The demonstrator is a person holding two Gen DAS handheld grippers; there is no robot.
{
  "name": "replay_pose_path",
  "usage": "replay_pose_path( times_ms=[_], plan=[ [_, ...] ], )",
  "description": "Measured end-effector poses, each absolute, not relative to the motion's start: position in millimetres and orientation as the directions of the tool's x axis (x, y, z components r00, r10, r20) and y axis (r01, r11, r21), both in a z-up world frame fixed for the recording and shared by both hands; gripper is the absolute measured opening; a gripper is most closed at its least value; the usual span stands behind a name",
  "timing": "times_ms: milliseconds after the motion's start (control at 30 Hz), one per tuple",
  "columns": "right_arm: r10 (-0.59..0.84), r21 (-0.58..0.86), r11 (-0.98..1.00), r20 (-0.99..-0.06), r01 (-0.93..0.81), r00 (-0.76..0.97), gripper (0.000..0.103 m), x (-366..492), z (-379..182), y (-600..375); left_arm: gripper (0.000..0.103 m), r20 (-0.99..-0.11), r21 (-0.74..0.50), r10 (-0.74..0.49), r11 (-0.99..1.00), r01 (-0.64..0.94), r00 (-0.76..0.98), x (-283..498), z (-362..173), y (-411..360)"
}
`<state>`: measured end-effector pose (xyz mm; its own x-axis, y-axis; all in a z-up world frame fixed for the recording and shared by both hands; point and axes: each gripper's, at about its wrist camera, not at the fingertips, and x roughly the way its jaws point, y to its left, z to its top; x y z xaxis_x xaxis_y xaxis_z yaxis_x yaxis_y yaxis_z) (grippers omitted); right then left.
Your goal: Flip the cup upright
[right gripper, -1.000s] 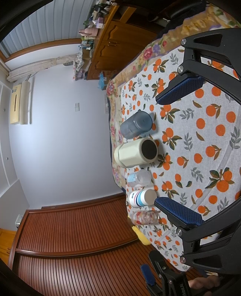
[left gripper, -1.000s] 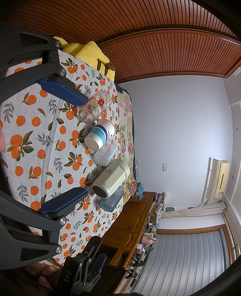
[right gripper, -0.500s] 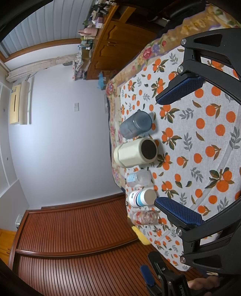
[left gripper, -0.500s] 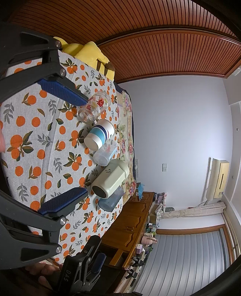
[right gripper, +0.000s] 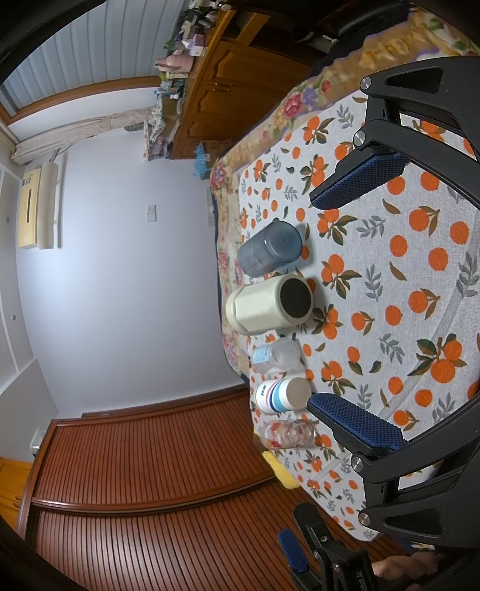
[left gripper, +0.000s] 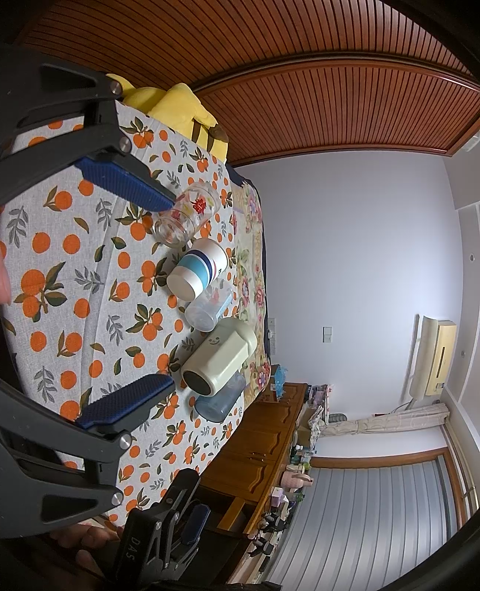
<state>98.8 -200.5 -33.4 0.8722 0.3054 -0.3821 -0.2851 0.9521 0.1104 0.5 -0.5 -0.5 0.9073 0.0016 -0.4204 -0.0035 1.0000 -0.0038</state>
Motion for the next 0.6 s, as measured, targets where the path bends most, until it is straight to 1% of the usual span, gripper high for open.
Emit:
replay_pose_path(
  times_ms=[600],
  plan=[
    [0.305,0.109,0.952,-0.388,-0.285,0.87,0.101,97.4,-38.1,-198.4,0.09,-0.424,-0.005,0.0,1.0,-0.003,0.906,-1.5,2.0,-2.4]
  ],
)
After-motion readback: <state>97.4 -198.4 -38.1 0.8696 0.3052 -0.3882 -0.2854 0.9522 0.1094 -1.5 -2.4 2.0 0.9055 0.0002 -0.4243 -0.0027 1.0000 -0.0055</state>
